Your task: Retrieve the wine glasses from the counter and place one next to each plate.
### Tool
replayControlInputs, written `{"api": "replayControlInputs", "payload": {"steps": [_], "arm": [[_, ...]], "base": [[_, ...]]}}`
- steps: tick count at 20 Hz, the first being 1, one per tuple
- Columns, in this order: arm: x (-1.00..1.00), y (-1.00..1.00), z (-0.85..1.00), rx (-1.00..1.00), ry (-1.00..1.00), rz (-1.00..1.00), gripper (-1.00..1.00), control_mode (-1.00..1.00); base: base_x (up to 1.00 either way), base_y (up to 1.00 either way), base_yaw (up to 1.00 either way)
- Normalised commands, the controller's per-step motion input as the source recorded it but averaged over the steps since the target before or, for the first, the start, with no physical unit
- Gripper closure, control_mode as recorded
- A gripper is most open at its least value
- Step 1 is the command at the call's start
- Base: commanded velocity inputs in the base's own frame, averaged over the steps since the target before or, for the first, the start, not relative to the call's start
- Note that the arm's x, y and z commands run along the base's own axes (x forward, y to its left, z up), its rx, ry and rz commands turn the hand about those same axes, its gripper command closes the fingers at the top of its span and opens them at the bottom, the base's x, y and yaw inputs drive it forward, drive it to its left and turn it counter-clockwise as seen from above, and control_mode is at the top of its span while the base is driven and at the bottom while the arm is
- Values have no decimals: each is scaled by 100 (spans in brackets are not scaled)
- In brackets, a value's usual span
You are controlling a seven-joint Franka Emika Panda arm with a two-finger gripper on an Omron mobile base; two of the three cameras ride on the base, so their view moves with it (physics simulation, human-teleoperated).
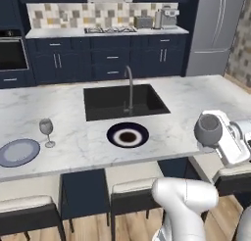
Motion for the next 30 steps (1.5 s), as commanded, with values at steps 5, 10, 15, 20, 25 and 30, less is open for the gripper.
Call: {"api": "replayControlInputs", "payload": {"steps": [5, 10, 15, 20, 25, 30], "arm": [[0, 0, 0, 0, 0, 0, 100, 100], [0, 0, 0, 0, 0, 0, 100, 100], [0, 0, 0, 0, 0, 0, 100, 100], [0, 0, 0, 0, 0, 0, 100, 100], [49, -35, -11, 0, -2, 11, 100, -100], [92, -51, -35, 0, -3, 18, 100, -100]], "base": [[65, -25, 15], [44, -37, 37], [44, -39, 33], [45, -38, 20], [31, -18, 6], [0, 0, 0]]}}
